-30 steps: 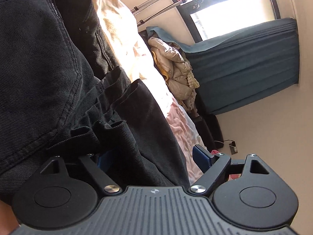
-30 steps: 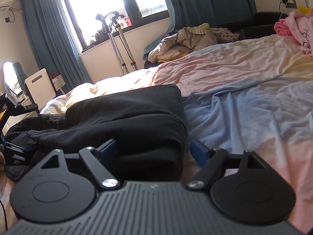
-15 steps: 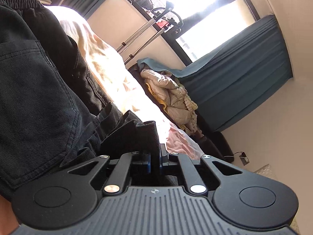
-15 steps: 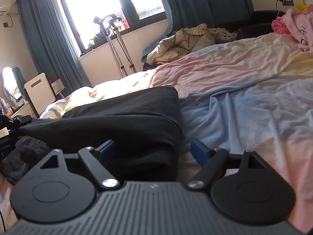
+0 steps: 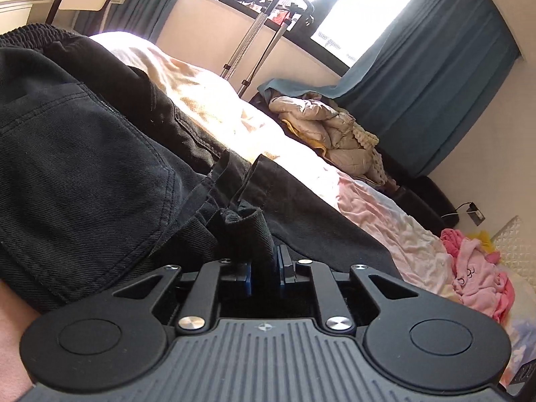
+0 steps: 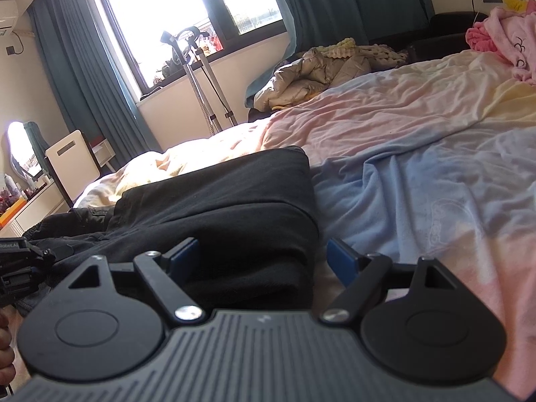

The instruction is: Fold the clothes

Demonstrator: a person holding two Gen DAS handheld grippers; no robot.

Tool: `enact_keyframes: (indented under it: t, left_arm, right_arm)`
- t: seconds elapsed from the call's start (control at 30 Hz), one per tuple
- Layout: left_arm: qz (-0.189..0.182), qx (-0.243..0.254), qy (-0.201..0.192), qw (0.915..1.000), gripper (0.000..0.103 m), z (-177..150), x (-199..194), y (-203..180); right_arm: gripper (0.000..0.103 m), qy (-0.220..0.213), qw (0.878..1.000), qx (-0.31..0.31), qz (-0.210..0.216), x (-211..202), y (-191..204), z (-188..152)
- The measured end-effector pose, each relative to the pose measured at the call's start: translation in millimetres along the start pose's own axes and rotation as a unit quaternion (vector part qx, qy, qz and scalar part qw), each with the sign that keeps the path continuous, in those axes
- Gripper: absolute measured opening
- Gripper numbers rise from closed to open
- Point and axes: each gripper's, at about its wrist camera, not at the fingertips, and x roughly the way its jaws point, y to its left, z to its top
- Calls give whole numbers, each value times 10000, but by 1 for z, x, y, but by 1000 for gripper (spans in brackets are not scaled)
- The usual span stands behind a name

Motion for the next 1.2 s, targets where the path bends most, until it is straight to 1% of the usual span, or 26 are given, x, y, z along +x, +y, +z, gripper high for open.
enact_keyframes:
  t: [0.03,0.07,0.1,0.13,0.27,0.33,0.47,0.57,0.73,0.83,0.9,1.0,1.03,1.13,1.2]
  left_arm:
    - [67,187,-79,9998,32,-2,-7,-5]
    - [132,350,-169,9992,47,-4,-13,-9]
    - [191,448,-292,9984,54,-6,-19,-12]
    - [248,541,-419,9973,57,-9,-25,-15]
    - [559,775,-869,9916,57,-11,-36,-21]
    - [634,769,-949,9905,57,-7,-33,-20]
    - [942,946,-797,9878,57,-4,-12,-18]
    - [1172,1084,-540,9857,59,-8,7,-12]
    - [1333,1479,-565,9783,61,-15,13,-15]
    - [1389,1604,-504,9759,62,-17,16,-15]
    - [1395,1599,-482,9760,62,-17,16,-14]
    - [1402,1570,-472,9765,63,-17,17,-14]
    - [1410,1584,-473,9761,63,-17,17,-14]
    - [1419,1599,-474,9757,63,-17,17,-14]
    - [1423,1603,-472,9756,63,-17,17,-15]
  right_arm:
    - [84,-4,10000,7,5,0,0,0]
    - [84,-6,10000,16,10,0,0,0]
    - [84,-9,10000,24,16,1,0,0]
    - [84,-12,10000,33,21,1,0,0]
    - [84,-5,10000,-38,25,1,3,-1]
    - [84,-50,9999,-126,3,0,5,0]
    - [84,-182,9997,-154,97,-5,6,2]
    - [84,-312,9992,-196,182,-8,8,3]
    - [85,-691,9966,-139,415,-12,7,13]
    - [86,-810,9949,121,588,-4,-3,19]
    - [86,-683,9952,428,560,6,-13,19]
    - [86,-136,9932,991,603,28,-30,10]
    - [86,-46,9918,1112,627,33,-33,7]
    - [86,65,9867,1409,807,41,-39,0]
    - [87,81,9854,1476,842,42,-40,0]
